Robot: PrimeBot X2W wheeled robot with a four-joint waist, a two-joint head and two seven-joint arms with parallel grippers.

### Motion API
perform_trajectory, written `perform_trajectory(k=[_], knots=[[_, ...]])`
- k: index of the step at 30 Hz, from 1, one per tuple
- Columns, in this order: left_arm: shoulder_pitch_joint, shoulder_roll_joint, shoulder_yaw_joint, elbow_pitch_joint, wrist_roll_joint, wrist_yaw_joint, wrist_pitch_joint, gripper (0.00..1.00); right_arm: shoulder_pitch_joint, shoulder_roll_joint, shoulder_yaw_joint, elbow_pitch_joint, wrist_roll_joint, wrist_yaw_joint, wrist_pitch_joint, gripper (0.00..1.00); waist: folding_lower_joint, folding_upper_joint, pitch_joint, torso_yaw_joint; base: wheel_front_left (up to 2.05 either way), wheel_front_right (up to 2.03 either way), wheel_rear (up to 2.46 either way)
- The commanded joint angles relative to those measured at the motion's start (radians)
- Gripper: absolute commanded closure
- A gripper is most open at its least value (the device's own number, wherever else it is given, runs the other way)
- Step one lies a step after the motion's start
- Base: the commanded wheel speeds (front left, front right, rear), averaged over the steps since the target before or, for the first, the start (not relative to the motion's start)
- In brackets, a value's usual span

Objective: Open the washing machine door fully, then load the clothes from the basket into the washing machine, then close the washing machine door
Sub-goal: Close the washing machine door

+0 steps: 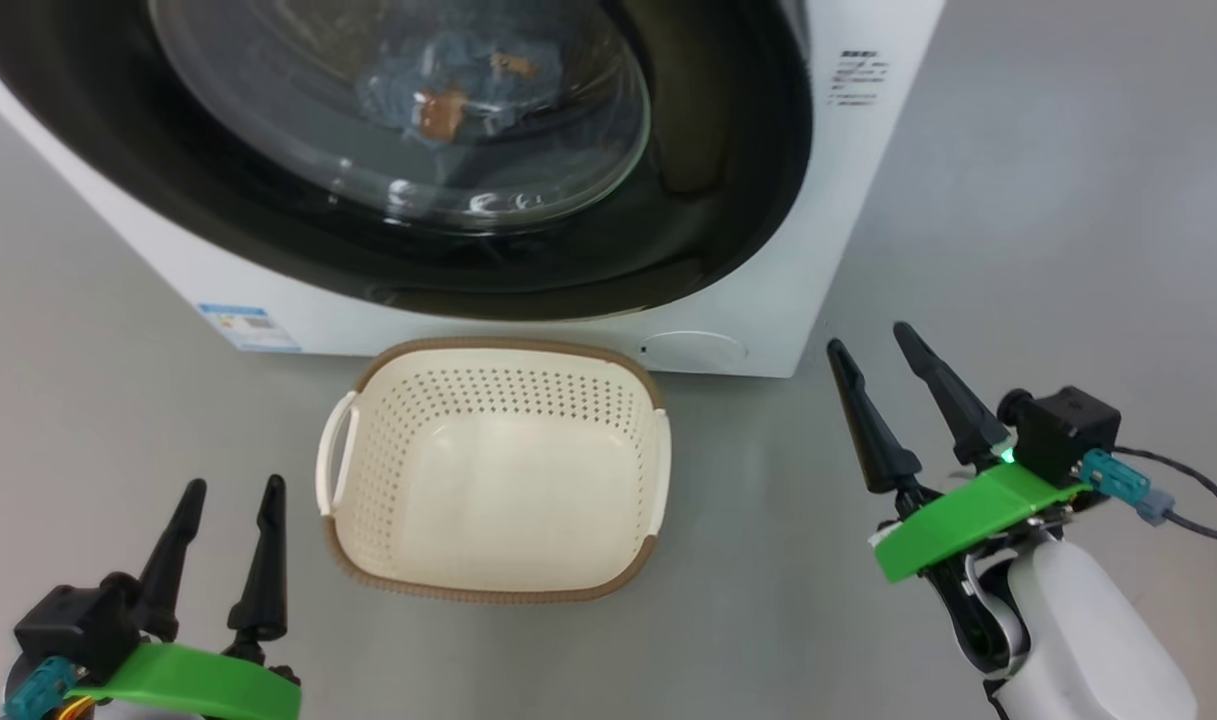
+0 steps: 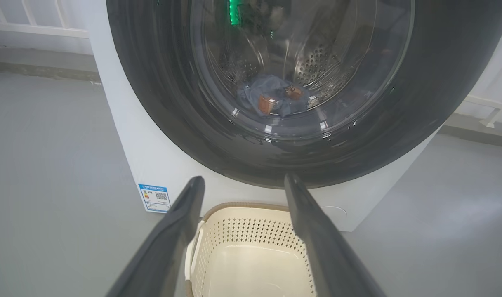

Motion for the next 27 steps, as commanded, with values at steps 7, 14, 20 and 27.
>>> perform_trajectory(k=[7,14,20,27], knots=[[0.005,0.052,0.044,-0.012,-0.002,-0.003,-0.006,0.0,0.069,0.003,-0.007,-0.033,-0.004,-0.002,-0.005,0.0,0.0,-0.0001,-0.04,-0.057,0.0,0.0,0.0],[0.016,0.062,0.05,-0.01,-0.004,-0.003,-0.006,0.0,0.108,-0.001,-0.033,-0.039,-0.006,-0.002,-0.005,0.0,0.0,-0.0001,-0.062,-0.098,0.0,0.0,0.0],[0.034,0.065,0.063,-0.007,-0.005,-0.003,-0.006,0.0,0.139,-0.006,-0.054,-0.048,-0.007,-0.002,-0.005,0.0,0.0,-0.0001,-0.084,-0.127,0.0,0.0,0.0],[0.053,0.063,0.08,-0.01,-0.006,-0.003,-0.006,0.0,0.176,-0.015,-0.086,-0.057,-0.008,-0.002,-0.005,0.0,0.0,-0.0001,-0.098,-0.147,0.0,0.0,0.0]])
